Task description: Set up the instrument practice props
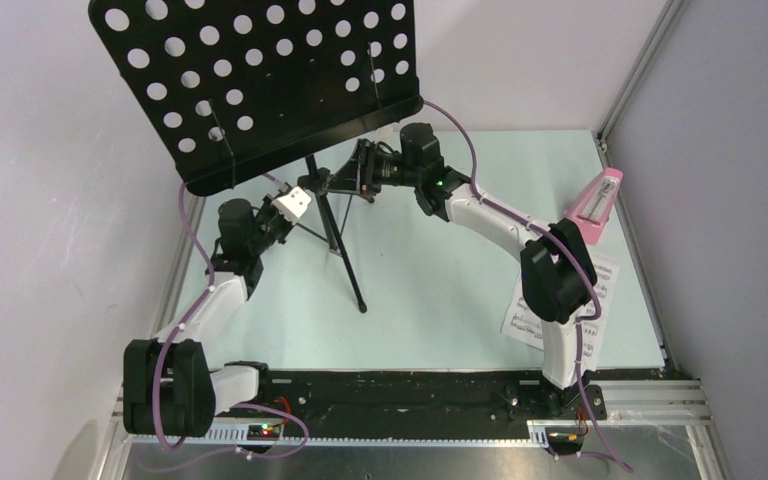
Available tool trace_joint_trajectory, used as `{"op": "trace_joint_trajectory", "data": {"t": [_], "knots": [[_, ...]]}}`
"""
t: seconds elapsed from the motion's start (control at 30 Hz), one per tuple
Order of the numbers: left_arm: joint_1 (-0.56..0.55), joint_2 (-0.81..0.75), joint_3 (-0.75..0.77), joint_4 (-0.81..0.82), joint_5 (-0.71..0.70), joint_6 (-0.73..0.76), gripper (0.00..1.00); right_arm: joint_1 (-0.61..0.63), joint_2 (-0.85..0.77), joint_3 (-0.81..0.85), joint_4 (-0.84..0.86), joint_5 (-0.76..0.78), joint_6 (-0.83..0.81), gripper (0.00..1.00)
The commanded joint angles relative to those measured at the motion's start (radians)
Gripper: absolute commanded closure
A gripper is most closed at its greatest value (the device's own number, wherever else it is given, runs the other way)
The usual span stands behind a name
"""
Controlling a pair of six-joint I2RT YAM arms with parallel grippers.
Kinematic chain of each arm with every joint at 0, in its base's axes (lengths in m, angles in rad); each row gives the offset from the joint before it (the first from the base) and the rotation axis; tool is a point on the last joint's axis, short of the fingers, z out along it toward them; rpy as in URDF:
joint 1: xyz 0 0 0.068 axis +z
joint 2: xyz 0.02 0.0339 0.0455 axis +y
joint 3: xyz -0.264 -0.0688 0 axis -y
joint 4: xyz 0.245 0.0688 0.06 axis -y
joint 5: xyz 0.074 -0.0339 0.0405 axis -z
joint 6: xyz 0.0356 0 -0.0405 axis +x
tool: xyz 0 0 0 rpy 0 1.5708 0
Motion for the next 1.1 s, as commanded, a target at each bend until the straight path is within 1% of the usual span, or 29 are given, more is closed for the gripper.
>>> {"op": "trace_joint_trajectory", "data": {"t": [0.0,0.27,0.37,0.43,0.5,0.57,0.63,0.67,0.77,0.8,0.83,0.87,0.97,1.03,1.07], "knots": [[-0.009,0.032,-0.026,-0.115,0.002,0.073,1.00,-0.004,-0.052,0.042,-0.015,0.073,-0.054,0.56],[-0.008,0.032,-0.026,-0.115,0.001,0.073,1.00,-0.007,-0.074,0.046,-0.056,0.106,-0.088,0.54],[-0.009,0.032,-0.025,-0.115,0.002,0.073,1.00,-0.010,-0.068,0.062,-0.080,0.112,-0.093,0.52],[-0.009,0.033,-0.025,-0.116,0.001,0.073,1.00,-0.007,-0.063,0.069,-0.087,0.110,-0.089,0.51],[-0.008,0.033,-0.025,-0.116,0.001,0.073,1.00,-0.006,-0.057,0.075,-0.086,0.106,-0.082,0.53],[-0.008,0.033,-0.025,-0.117,0.002,0.073,1.00,-0.003,-0.052,0.081,-0.085,0.104,-0.072,0.58],[-0.009,0.033,-0.025,-0.118,0.003,0.073,1.00,-0.003,-0.045,0.088,-0.080,0.098,-0.057,0.66],[-0.009,0.033,-0.025,-0.118,0.003,0.073,1.00,-0.003,-0.041,0.095,-0.078,0.089,-0.049,0.72],[-0.008,0.034,-0.024,-0.118,0.003,0.073,1.00,-0.002,-0.022,0.126,-0.104,0.077,-0.033,0.83],[-0.009,0.034,-0.024,-0.118,0.004,0.073,1.00,0.000,-0.018,0.146,-0.114,0.073,-0.032,0.90],[-0.009,0.033,-0.025,-0.119,0.004,0.073,1.00,0.001,-0.012,0.153,-0.128,0.072,-0.023,0.93],[-0.008,0.033,-0.025,-0.119,0.003,0.074,1.00,0.001,-0.008,0.162,-0.133,0.068,-0.003,0.99],[-0.009,0.034,-0.024,-0.120,0.004,0.074,1.00,-0.007,-0.007,0.165,-0.128,0.048,0.077,1.00],[-0.008,0.035,-0.023,-0.120,0.004,0.074,1.00,-0.014,-0.003,0.163,-0.110,0.026,0.172,1.00],[-0.008,0.035,-0.023,-0.120,0.004,0.074,1.00,-0.018,-0.001,0.164,-0.103,0.005,0.248,1.00]]}}
